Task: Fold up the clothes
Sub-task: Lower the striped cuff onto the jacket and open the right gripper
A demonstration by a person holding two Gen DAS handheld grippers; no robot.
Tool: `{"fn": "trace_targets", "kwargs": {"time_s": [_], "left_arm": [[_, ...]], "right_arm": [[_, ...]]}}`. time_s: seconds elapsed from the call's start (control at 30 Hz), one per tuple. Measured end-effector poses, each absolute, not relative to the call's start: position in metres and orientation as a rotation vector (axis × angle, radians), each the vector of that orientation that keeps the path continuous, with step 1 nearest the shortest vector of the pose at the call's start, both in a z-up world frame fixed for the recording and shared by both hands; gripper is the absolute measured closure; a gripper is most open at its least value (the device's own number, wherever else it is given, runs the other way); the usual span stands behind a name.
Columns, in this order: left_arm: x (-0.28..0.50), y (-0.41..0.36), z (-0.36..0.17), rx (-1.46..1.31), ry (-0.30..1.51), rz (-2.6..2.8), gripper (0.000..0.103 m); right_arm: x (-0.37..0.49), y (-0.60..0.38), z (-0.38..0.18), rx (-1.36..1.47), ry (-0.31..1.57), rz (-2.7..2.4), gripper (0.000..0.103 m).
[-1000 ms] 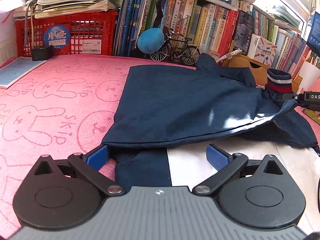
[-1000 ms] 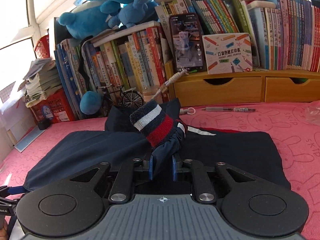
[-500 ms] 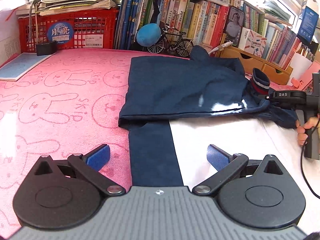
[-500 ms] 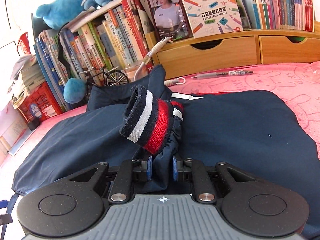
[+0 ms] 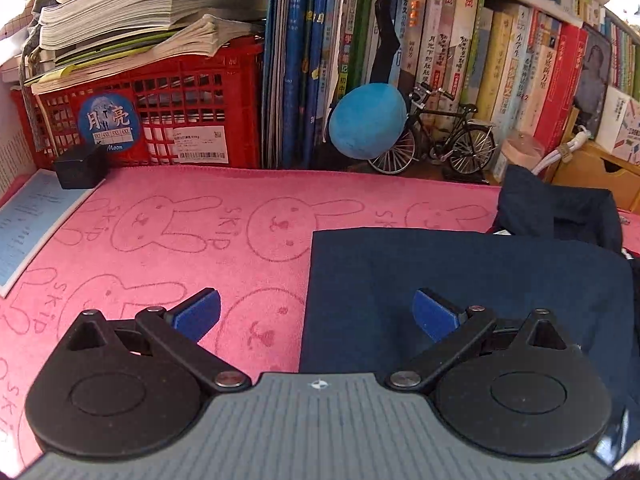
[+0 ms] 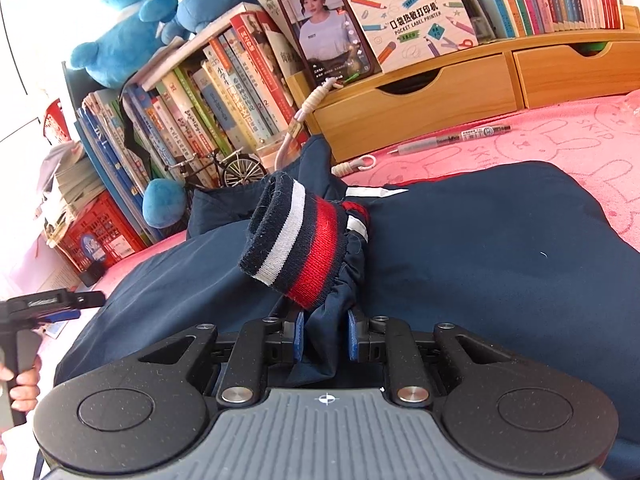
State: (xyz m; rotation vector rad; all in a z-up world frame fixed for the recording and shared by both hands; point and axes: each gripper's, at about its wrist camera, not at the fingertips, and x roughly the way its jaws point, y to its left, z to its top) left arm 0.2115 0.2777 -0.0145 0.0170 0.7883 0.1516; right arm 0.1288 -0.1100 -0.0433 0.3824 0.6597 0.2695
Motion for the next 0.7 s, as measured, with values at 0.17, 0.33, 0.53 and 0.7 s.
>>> {"fn": "trace_targets", "kwargs": {"time_s": [0.17, 0.33, 0.53, 0.7], "left_arm": [[0.207, 0.305, -0.029, 0.060, 0.769, 0.315, 0.000], [0.198, 0.330, -0.022, 0.111, 0.768, 0.435, 0.000], [0.171, 0.314, 0.016, -0.082, 0.621, 0.250, 0.005], [0.158, 0.238, 0.016, 0.052, 0.580, 0.003, 0.000]], "right_arm": [[0.129, -0.110, -0.044, 0.383, 0.658, 0.280, 0.076], [0.130, -0.113, -0.044, 0.404, 0.653, 0.306, 0.068], [0.124, -0.110, -0.038, 0.364, 0.624, 0.275, 0.027], [0.111, -0.117, -0.027, 0.283, 0.579, 0.107, 0.008]]}}
